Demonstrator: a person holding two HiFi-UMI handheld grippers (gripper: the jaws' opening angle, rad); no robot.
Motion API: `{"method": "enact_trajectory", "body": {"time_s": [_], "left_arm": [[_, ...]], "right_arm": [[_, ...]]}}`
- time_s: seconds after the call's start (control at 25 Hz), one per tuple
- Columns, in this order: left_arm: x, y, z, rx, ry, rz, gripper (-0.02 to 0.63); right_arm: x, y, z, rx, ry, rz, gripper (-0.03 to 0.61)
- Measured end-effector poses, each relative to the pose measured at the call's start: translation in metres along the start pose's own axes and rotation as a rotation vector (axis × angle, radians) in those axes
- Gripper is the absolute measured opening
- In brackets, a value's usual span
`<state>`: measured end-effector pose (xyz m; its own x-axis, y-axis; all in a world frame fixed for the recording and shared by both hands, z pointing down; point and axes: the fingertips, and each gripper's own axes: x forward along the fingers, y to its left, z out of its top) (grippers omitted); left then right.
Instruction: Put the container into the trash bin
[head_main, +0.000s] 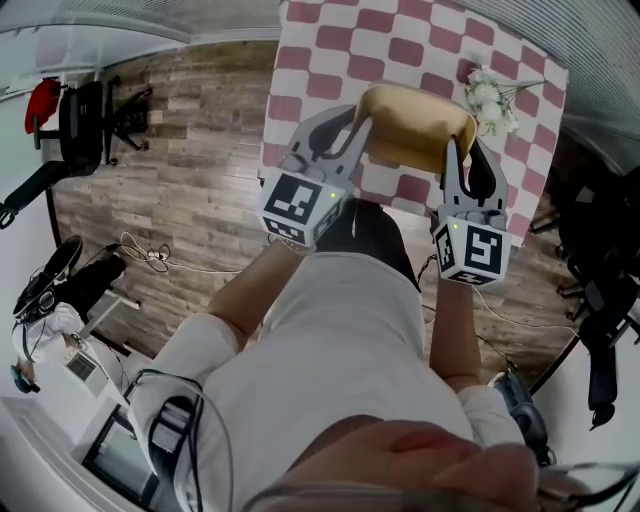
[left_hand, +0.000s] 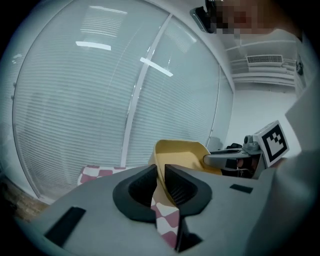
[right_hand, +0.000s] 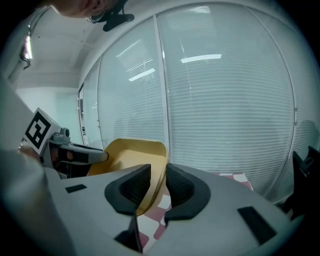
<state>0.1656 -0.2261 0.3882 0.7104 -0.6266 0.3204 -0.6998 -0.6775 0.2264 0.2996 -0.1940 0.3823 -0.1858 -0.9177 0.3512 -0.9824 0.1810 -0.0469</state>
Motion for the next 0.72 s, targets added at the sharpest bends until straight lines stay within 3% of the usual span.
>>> {"method": "enact_trajectory", "body": {"time_s": [0.4,0.72], "left_arm": [[-0.06,-0.041,0.088,0.072,-0.159,0.011,0.064],[-0.094,-0.07,0.107,0.085,-0.213,0.026,0.064]], "right_arm": [[-0.07,0.011,0.095,-0.069,-0.151,-0.048,0.066],[-0.116,0.02,0.128,-0.111,-0.244,-0.071,0.058]]}}
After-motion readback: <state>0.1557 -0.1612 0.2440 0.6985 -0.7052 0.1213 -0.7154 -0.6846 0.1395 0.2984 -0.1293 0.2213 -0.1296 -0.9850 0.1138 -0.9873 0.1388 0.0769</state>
